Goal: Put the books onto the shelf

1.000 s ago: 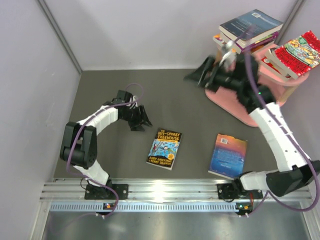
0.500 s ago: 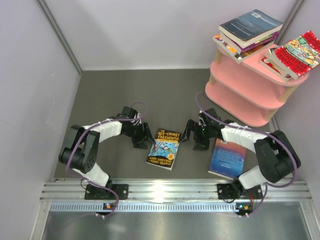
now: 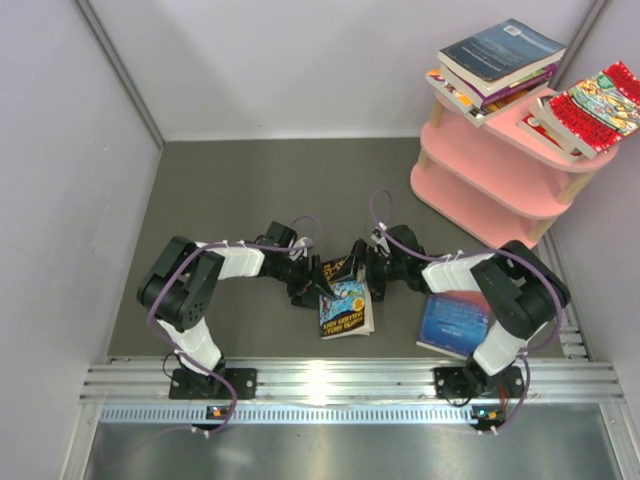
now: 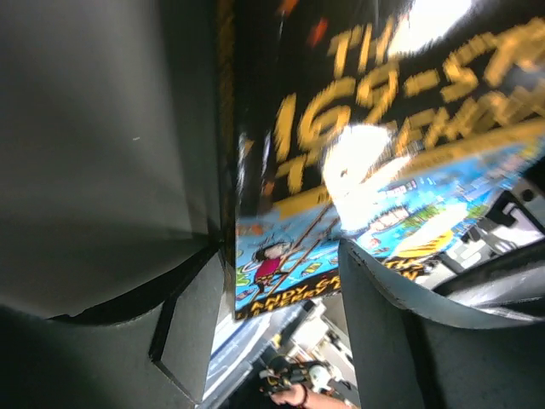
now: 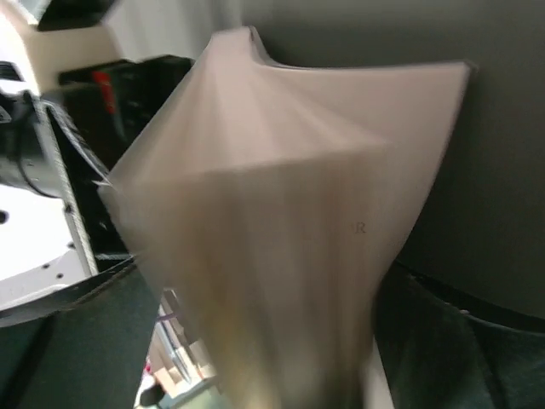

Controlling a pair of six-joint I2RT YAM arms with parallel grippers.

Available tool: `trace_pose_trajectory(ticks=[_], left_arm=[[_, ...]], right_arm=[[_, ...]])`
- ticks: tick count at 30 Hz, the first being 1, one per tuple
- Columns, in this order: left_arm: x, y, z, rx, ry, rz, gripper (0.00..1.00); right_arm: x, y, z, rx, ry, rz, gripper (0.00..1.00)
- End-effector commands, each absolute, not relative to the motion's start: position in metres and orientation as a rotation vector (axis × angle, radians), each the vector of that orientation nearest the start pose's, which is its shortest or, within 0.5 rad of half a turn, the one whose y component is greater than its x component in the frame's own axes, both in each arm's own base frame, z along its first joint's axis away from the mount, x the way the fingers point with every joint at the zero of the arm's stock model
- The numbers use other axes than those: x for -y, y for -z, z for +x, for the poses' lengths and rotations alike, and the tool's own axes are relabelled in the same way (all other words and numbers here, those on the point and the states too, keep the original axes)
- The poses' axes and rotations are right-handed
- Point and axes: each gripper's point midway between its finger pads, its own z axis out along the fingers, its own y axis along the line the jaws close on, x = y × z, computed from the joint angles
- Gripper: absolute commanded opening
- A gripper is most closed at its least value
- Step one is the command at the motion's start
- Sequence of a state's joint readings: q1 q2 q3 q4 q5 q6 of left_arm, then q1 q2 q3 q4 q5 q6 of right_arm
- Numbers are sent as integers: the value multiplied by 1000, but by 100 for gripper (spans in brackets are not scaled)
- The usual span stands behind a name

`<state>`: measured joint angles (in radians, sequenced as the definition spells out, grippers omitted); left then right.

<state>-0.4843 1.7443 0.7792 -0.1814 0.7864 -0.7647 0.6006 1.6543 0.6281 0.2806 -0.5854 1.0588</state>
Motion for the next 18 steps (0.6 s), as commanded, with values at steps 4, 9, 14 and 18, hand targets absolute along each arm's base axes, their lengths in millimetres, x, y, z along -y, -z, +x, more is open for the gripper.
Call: trace_pose_trajectory(ticks=[4,9,14,18], left_arm=[[273,-8,218,-2904,1268,-123,61],[268,-15,231,-2890,1210,-105,60],[249,-24,249,-2854,1192,-177,59],[243,-33,265,-2824,1183,-162,58]], right_arm=[[-308,-16,201,-2717,-1315,268,65],[-293,-36,203,-2735,-1153,161,0],[-279,-72,203,-2754,-1026,67,4],[-282,-93,198,-2754,-1053,-18,27]])
